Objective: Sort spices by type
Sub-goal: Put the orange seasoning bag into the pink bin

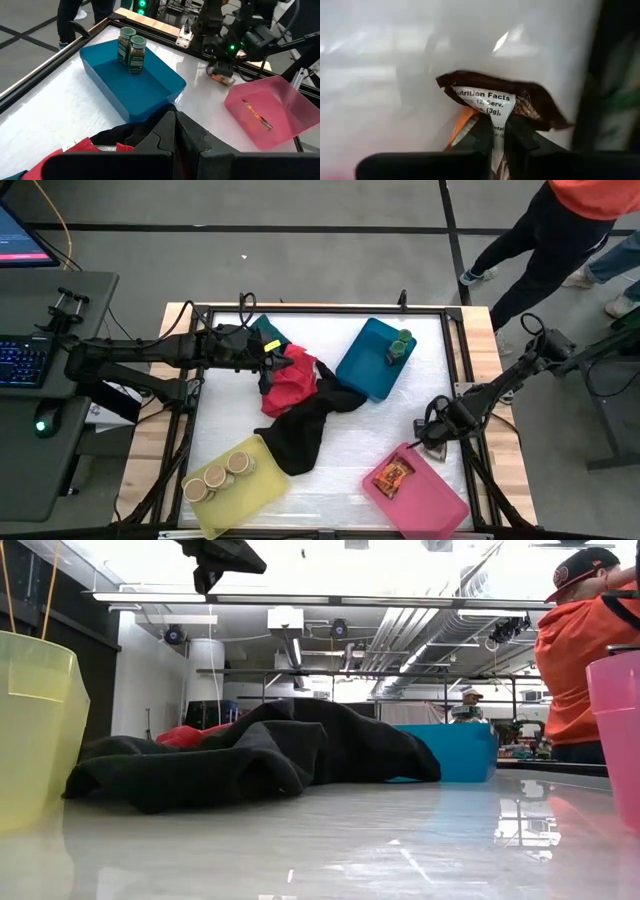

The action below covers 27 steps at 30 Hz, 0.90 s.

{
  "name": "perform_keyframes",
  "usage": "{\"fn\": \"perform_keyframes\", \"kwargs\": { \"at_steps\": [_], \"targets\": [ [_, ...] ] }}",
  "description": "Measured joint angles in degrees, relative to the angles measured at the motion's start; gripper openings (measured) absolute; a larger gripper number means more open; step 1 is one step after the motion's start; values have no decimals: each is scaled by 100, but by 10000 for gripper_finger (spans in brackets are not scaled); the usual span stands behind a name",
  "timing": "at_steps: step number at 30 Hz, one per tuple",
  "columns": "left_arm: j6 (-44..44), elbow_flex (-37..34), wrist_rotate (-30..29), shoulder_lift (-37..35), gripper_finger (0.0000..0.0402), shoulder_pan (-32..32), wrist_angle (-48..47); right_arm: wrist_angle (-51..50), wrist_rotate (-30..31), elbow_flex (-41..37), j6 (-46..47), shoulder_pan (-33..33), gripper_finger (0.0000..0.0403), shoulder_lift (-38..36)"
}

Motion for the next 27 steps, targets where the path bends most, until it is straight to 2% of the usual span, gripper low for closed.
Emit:
{"fn": "perform_keyframes", "kwargs": {
  "at_steps": [2,4,7,11,14,17,20,27],
  "targets": [
    [2,0,-52,0,0,0,2,-578,320,257,-203,-1,18,22],
    [44,0,-94,0,0,0,2,-1081,548,649,-291,-3,27,4],
    [88,0,-101,0,0,0,4,-1474,1240,1288,-606,1,26,11],
    [90,0,-100,0,0,0,1,-948,2447,2311,-1829,45,11,7],
    [63,0,-101,0,0,0,0,-11,2738,2963,-2927,157,21,85],
    [44,0,-102,0,0,0,1,525,2033,3513,-3554,284,15,510],
    [-17,0,-100,0,0,0,0,346,1041,3958,-3696,466,10,1241],
    [-116,0,-103,0,0,0,0,218,-625,4272,-3775,888,34,2882]
  ]
}}
